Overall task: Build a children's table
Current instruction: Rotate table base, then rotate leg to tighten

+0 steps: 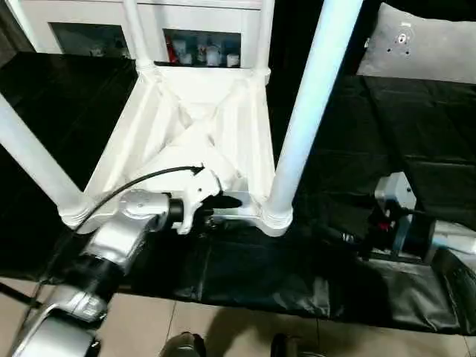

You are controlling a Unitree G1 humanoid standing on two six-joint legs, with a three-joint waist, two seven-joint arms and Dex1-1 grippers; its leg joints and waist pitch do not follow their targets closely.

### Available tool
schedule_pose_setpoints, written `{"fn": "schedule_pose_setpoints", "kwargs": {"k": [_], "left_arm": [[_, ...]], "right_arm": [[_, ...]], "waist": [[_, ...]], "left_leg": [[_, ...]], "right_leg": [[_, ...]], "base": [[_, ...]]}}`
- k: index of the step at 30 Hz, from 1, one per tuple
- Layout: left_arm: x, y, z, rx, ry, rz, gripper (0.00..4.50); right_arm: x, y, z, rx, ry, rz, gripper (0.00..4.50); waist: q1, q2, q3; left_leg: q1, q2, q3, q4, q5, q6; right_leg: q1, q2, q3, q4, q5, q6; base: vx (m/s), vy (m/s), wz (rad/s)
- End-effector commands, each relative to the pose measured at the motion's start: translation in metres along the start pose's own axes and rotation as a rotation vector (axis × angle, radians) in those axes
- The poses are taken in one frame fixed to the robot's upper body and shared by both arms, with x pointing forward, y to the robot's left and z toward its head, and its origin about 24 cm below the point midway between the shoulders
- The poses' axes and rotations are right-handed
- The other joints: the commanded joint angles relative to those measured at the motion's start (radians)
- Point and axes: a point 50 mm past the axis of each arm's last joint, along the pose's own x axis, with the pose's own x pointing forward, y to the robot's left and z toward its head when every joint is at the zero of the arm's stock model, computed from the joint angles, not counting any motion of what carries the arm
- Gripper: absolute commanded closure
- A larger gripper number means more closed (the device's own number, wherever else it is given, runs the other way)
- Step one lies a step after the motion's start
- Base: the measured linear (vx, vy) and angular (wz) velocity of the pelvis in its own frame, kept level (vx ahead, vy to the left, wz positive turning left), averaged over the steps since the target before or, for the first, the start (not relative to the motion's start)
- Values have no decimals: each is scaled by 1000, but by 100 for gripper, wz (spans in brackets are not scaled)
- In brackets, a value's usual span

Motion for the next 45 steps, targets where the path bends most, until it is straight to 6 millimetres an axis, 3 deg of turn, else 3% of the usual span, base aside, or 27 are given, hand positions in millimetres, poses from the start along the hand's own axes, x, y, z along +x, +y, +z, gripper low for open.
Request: {"fn": "schedule_pose_setpoints", "kwargs": {"k": [1, 2, 3, 6, 7, 13, 18, 26, 29, 32, 34, 35, 37, 39, 45], "left_arm": [[-1, 2, 0, 15, 22, -18, 230], [0, 3, -1, 22, 39, -32, 242], [1, 4, -1, 28, 53, -45, 261], [2, 6, -1, 38, 71, -55, 281], [2, 7, -1, 42, 80, -64, 293], [-1, 10, -7, 60, 152, -97, 338], [-4, 11, -11, 78, 192, -106, 372], [-7, 11, -9, 98, 146, -112, 443], [-8, 9, -7, 92, 101, -131, 447], [-11, 5, -15, 97, 114, -145, 447], [-12, 3, -18, 105, 129, -149, 447], [-13, 0, -22, 129, 163, -169, 447], [-13, -2, -23, 139, 164, -192, 447], [-11, -5, -20, 140, 138, -217, 450], [-3, -11, -10, 184, 99, -272, 450]], "right_arm": [[-2, 2, 3, -31, -2, 9, 0], [-3, 4, 2, -16, 0, 16, 0], [-3, 5, 2, -9, 1, 22, 0], [-4, 7, 1, -3, 1, 19, 0], [-3, 8, 1, -3, 2, 19, 0], [-2, 10, 0, -4, 4, 18, 0], [-1, 11, -1, -6, 7, 18, 0], [3, 10, 0, -8, 4, 23, 0], [5, 10, 0, -6, 6, 38, 0], [12, 11, 0, -9, 18, 87, 0], [15, 10, 1, -17, 22, 100, 0], [22, 7, 4, -29, 13, 134, 0], [26, 5, 5, -25, 6, 168, 0], [29, 3, 6, -21, 8, 192, 18], [40, 0, 7, -16, 24, 309, 71]], "waist": [[8, 7, -78], [6, 2, -77], [5, 8, -77], [7, 9, -82], [8, 14, -81], [8, 22, -83], [9, 21, -83], [5, 18, -81], [3, 24, -85], [1, 21, -87], [0, 18, -91], [0, 9, -91], [1, 16, -92], [2, 7, -97], [13, 10, -103]], "left_leg": [[19, 50, -34, -84, -339, 29], [22, 49, -31, -85, -346, 32], [23, 49, -31, -86, -352, 33], [22, 50, -33, -86, -339, 39], [19, 49, -33, -87, -330, 43], [20, 50, -32, -87, -326, 46], [20, 51, -32, -88, -332, 44], [20, 51, -35, -91, -348, 41], [19, 53, -34, -91, -335, 42], [16, 52, -30, -89, -312, 52], [13, 50, -29, -86, -280, 65], [16, 49, -24, -83, -269, 73], [11, 49, -27, -83, -255, 76], [16, 53, -23, -80, -228, 80], [16, 56, -20, -75, -187, 100]], "right_leg": [[49, -62, 40, -88, -451, -179], [46, -59, 39, -93, -453, -178], [49, -59, 38, -94, -455, -179], [53, -61, 38, -92, -436, -180], [54, -61, 38, -91, -433, -181], [54, -61, 37, -91, -403, -198], [55, -63, 37, -90, -394, -205], [54, -65, 36, -97, -464, -179], [54, -64, 37, -91, -406, -198], [58, -63, 38, -84, -340, -225], [61, -65, 37, -82, -339, -224], [57, -63, 38, -86, -350, -217], [60, -65, 35, -82, -378, -212], [57, -63, 37, -80, -355, -218], [58, -62, 37, -65, -274, -253]], "base": [[0, 0, 0], [0, 0, 0], [0, 0, 0], [0, 0, 0], [0, 0, 0], [0, 0, 0], [0, 0, 0], [0, 0, 0], [0, 0, 0], [0, 0, 0], [0, 0, 0], [0, 0, 0], [0, 0, 0], [0, 0, 0], [0, 0, 0]]}}
